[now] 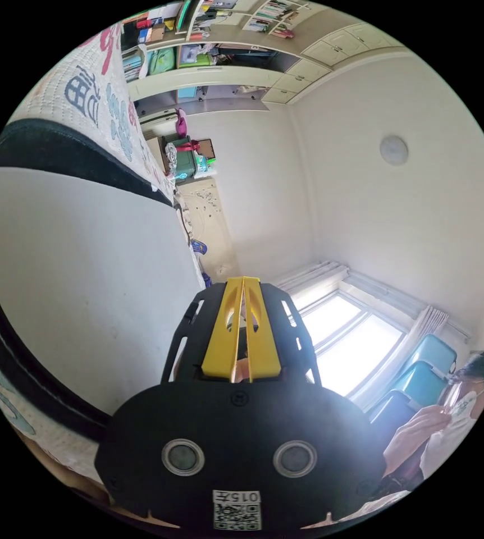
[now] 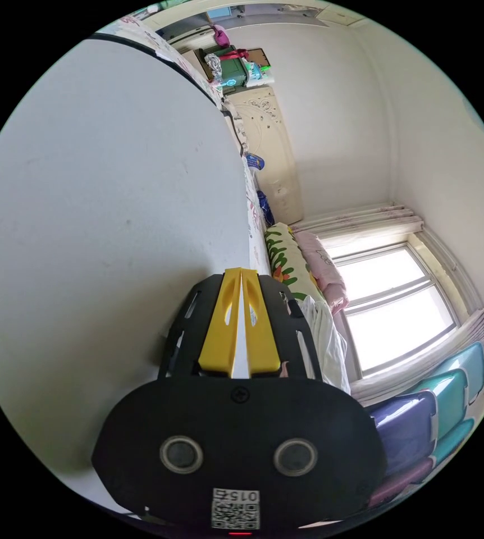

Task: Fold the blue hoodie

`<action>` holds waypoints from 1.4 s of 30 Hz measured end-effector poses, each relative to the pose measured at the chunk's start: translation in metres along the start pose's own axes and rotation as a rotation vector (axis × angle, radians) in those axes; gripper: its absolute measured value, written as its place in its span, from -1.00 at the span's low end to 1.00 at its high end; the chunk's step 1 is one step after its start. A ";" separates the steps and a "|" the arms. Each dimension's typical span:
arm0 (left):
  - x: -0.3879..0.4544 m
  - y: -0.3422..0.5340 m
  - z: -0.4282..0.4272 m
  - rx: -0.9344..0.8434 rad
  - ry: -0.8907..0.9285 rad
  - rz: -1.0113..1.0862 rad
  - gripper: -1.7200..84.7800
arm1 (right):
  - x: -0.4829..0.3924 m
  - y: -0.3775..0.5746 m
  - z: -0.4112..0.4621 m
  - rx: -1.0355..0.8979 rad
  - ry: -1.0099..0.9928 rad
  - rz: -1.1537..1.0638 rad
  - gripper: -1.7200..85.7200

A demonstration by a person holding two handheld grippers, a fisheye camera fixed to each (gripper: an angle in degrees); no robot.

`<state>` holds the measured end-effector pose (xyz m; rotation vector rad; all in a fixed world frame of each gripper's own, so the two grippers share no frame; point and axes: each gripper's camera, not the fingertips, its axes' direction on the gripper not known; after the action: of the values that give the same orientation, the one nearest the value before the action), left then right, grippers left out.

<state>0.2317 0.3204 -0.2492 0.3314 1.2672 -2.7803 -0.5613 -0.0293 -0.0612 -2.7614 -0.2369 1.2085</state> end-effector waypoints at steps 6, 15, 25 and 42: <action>-0.003 -0.005 0.003 -0.012 0.015 -0.004 -0.98 | -0.032 -0.007 -0.032 0.013 -0.011 -0.004 -0.98; -0.013 -0.011 0.004 -0.027 0.039 -0.026 -0.98 | -0.089 -0.032 -0.096 0.022 -0.016 -0.006 -0.98; -0.026 -0.005 0.000 -0.021 0.051 -0.038 -0.98 | -0.156 -0.080 -0.199 0.023 -0.019 -0.004 -0.98; -0.053 0.035 -0.010 -0.027 0.061 0.005 -0.98 | -0.240 -0.203 -0.446 0.034 -0.037 -0.004 -0.98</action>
<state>0.2908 0.3034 -0.2699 0.4199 1.3130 -2.7666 -0.4127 0.1042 0.4471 -2.7106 -0.2230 1.2519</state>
